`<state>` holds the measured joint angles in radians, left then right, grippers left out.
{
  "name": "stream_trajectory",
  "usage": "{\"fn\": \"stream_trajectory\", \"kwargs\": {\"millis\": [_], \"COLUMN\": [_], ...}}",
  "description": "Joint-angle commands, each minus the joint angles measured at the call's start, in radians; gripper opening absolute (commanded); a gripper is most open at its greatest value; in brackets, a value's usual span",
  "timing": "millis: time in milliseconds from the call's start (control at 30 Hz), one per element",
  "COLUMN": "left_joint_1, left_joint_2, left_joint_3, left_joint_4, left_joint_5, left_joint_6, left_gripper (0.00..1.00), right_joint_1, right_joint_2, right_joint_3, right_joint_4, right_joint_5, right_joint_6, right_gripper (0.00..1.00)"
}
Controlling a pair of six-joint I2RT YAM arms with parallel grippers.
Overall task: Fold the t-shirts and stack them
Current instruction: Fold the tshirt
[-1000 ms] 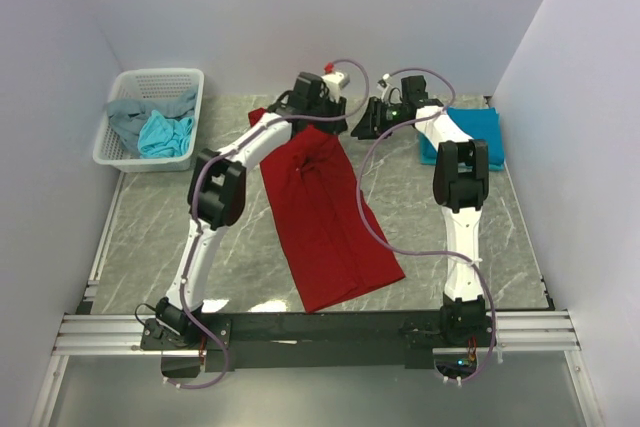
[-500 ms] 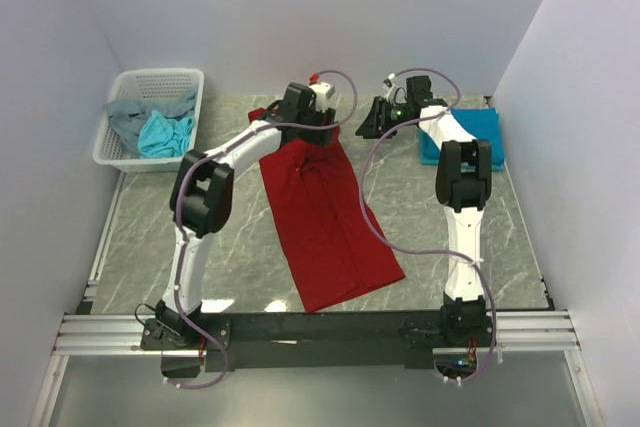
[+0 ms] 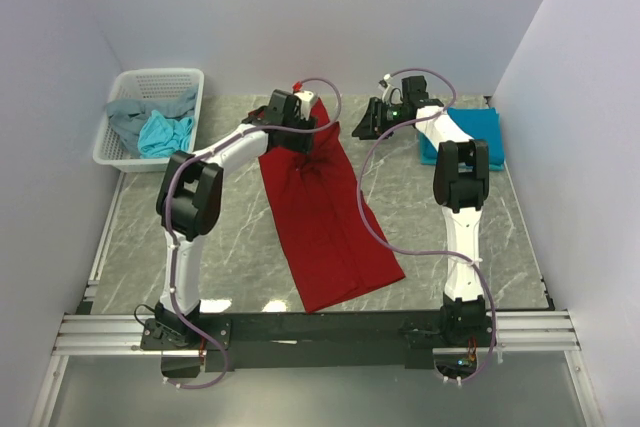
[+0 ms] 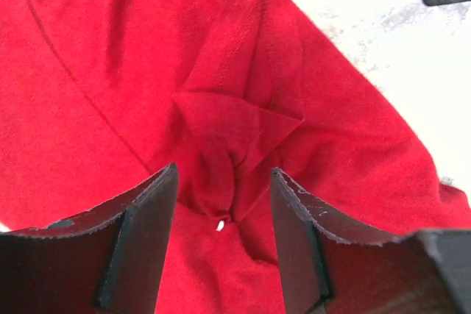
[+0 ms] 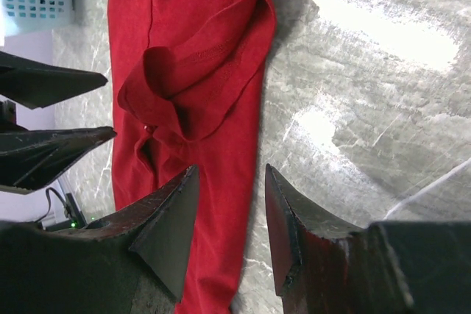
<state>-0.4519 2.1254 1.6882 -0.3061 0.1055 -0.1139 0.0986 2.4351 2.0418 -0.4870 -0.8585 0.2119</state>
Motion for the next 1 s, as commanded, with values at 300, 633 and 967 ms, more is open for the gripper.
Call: {"fn": "stream_trajectory", "kwargs": {"millis": [300, 633, 967], "left_joint_1": [-0.005, -0.005, -0.005], "left_joint_2": [0.120, 0.021, -0.056], "left_joint_3": [0.177, 0.055, -0.087], "left_joint_4": [-0.079, 0.005, 0.073], "left_joint_5": [0.089, 0.236, 0.415], "left_joint_6": [0.025, 0.066, 0.102], "left_gripper": [0.37, 0.00, 0.06], "right_joint_1": [0.003, 0.003, 0.003], "right_joint_2": [-0.064, -0.067, -0.065], "right_joint_3": [0.011, 0.011, 0.011], "right_joint_4": [0.011, 0.013, 0.011], "right_joint_5": [-0.033, -0.039, -0.040], "right_joint_6": [-0.005, 0.000, -0.002], "right_gripper": [0.48, 0.48, 0.48]}}
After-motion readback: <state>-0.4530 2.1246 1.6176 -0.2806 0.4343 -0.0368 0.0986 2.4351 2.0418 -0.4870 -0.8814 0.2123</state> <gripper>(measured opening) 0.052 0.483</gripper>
